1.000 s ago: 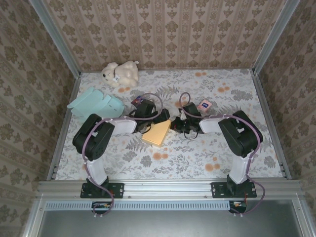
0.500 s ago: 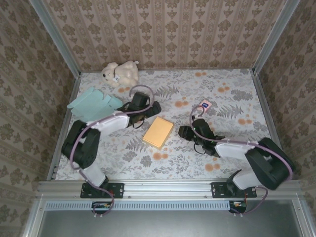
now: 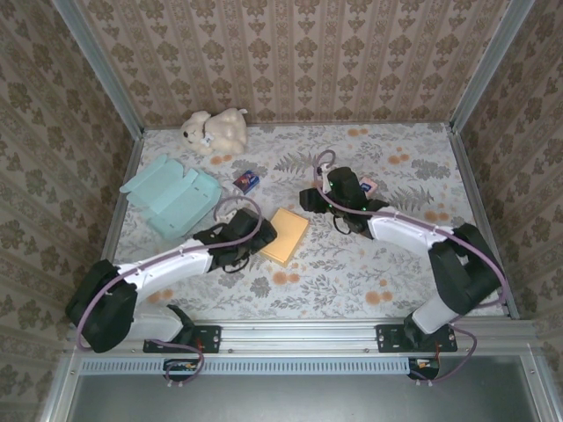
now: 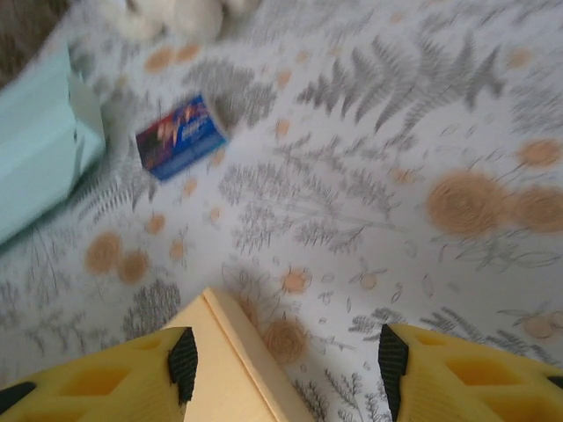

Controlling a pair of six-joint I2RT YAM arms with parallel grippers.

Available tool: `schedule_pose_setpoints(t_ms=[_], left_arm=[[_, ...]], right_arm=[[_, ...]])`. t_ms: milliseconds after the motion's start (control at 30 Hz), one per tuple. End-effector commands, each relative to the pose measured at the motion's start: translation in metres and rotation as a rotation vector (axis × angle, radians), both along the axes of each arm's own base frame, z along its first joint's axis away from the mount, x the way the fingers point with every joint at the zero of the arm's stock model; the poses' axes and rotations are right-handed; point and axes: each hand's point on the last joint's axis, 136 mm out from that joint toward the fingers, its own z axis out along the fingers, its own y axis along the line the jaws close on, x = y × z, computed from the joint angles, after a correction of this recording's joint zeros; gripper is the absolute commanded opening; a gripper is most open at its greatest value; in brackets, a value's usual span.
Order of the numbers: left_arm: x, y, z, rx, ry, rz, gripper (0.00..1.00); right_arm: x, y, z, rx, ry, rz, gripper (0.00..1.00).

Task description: Fold the paper box

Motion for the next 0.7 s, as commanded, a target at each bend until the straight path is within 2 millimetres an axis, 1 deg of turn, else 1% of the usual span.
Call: schedule_pose_setpoints(t_ms=[0,67,200,333,533,667], left_arm=[[-0.001,-0.015,0.012,-0.101,-0.043,0.084,0.99],[-0.001,-0.022,0.014,-0.099,-0.062,0.08,0.99],[0.005,-0.031,0.013,-0.091,-0.077,0.069,0.99],[0.009,-0.039,0.008,-0.089,-0.065,0.053,0.99],[0.012,-0.053,-0.001,-0.094,-0.04,0.028,0.99],[0.018,-0.056,-0.005,-0.066,-0.044,0.033,0.98]], right_arm=[[-0.009,0.021,-0.025,-0.032,0.115,0.172,0.59],[-0.009,0.03,-0.038,-0.035,0.159,0.22,0.58],[-0.009,0.037,-0.055,-0.028,0.193,0.246,0.58],[-0.014,0.042,-0.065,-0.014,0.223,0.282,0.57],[-0.022,0.045,-0.079,-0.012,0.259,0.318,0.57],[-0.029,0.047,-0.091,-0.008,0.298,0.335,0.56]])
